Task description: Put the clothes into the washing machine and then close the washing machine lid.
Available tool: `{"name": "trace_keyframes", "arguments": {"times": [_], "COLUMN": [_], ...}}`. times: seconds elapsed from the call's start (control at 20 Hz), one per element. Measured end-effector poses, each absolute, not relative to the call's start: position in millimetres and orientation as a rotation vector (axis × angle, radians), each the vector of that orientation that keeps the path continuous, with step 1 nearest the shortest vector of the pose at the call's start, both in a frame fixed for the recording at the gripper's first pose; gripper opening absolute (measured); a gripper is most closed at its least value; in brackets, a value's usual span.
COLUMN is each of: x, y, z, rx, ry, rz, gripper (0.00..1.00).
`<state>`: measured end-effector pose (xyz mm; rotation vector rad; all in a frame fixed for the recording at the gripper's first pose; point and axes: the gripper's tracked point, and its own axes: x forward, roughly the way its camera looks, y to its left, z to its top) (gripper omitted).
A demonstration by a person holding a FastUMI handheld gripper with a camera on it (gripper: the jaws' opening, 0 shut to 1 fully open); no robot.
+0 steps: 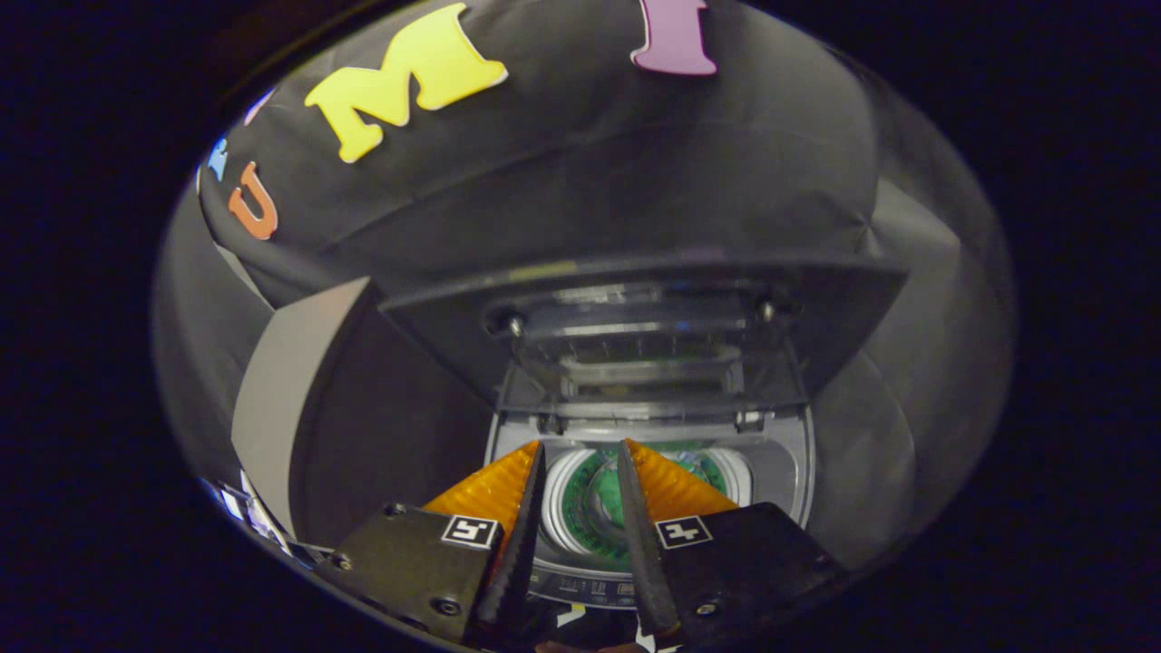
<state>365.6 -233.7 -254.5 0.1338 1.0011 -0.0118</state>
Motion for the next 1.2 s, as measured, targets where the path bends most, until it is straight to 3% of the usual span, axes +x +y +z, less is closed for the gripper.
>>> {"name": "trace_keyframes", "arguments": {"times": [0.25, 0.45, 1.2], "x": [409, 435, 482], "y": [-233, -242, -264], "z": [-213, -206, -245], "rx": [0.041, -0.004, 0.012], "ry": [0.787, 0.739, 0.799], "rz": [0.034, 0.021, -0.11], "gripper": [0.5, 0.5, 0.51]}}
